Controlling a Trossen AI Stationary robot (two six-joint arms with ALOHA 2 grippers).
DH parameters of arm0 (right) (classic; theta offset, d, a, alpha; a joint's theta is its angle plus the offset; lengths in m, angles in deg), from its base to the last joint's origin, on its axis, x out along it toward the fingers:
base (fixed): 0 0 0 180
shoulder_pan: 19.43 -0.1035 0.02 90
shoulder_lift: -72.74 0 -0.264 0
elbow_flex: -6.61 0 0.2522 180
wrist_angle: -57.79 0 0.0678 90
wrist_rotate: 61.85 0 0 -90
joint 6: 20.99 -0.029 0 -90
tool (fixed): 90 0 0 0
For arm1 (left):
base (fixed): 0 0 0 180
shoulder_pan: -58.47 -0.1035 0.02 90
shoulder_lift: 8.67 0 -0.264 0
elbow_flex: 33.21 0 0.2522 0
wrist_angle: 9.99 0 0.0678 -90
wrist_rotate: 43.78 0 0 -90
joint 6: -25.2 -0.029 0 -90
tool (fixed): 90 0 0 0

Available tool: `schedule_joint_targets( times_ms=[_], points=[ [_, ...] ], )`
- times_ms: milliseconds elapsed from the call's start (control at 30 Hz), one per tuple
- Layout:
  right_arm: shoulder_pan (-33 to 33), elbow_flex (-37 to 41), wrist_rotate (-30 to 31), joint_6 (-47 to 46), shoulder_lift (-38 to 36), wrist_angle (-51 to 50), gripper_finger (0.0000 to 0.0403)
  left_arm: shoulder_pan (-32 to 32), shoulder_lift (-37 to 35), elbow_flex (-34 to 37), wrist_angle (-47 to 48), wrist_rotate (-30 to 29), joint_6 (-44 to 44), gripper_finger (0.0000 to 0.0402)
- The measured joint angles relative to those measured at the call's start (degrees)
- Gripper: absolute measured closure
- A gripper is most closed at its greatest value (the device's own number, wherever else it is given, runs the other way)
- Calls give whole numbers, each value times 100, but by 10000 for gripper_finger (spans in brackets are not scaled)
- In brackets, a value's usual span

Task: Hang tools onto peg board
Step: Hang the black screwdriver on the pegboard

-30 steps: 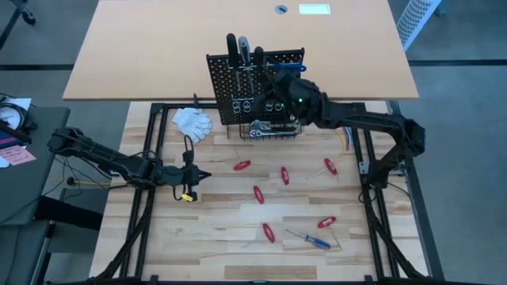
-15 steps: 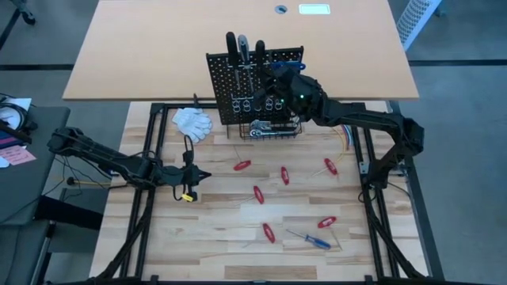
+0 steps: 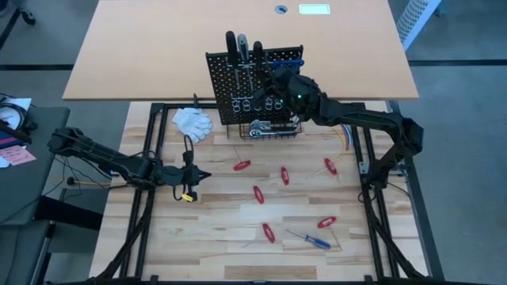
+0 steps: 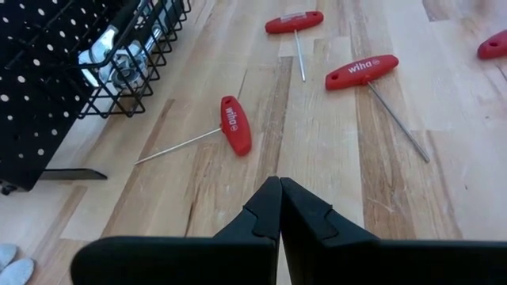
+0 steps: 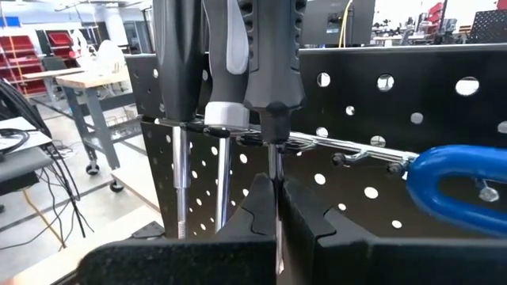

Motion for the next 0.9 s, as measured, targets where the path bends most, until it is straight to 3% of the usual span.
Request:
schedule_joint_targets(
  times_ms=[400, 900],
  points=[
    [2, 7, -1, -14, 0, -67, 389, 0, -1, 0, 7, 16, 37, 401],
    [27, 27, -10, -24, 201, -119, 283, 0, -1, -4, 18, 22, 61, 402]
  ],
)
